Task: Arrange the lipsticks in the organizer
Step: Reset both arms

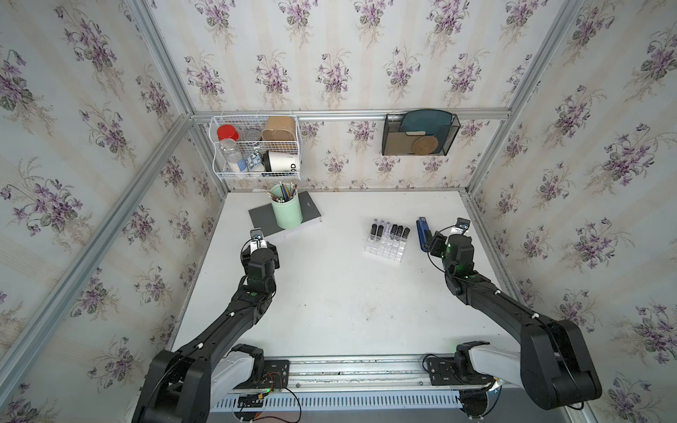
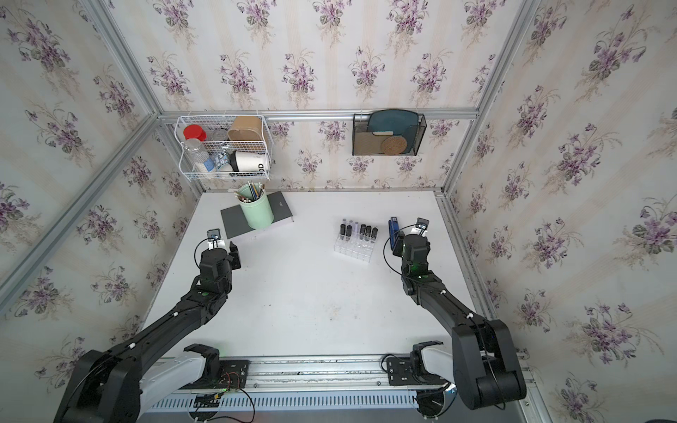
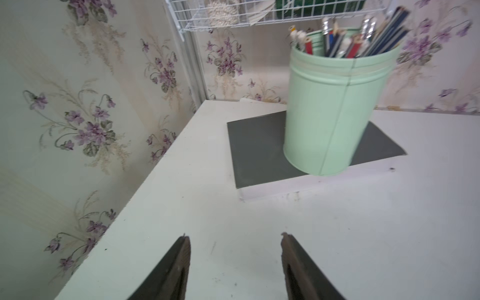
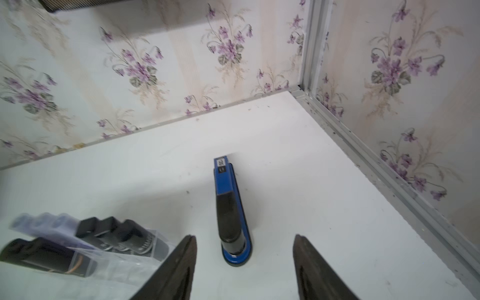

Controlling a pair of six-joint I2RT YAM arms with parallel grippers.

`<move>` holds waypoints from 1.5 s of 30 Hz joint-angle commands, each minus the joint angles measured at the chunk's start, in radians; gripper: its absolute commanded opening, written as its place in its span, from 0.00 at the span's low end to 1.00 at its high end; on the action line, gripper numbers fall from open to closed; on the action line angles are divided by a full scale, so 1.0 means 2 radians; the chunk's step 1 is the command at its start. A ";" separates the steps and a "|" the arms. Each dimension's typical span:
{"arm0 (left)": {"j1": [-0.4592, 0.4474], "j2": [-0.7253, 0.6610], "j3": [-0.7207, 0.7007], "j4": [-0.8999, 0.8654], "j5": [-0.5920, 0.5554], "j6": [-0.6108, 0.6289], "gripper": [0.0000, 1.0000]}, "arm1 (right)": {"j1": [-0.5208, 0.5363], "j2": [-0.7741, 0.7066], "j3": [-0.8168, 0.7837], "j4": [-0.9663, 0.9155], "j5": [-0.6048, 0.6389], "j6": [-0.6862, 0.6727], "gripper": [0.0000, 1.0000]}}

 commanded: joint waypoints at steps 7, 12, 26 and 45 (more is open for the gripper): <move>0.061 0.134 -0.023 0.216 0.127 0.047 0.60 | -0.038 0.033 -0.099 0.254 -0.012 -0.071 0.67; 0.063 0.201 -0.036 0.290 0.155 0.054 0.60 | -0.061 0.056 -0.142 0.358 -0.059 -0.063 0.67; 0.072 0.229 -0.009 0.264 0.143 0.035 0.80 | -0.074 0.147 -0.169 0.497 -0.161 -0.088 0.72; 0.092 0.225 -0.009 0.254 0.166 0.020 0.83 | -0.080 0.145 -0.150 0.455 -0.132 -0.068 1.00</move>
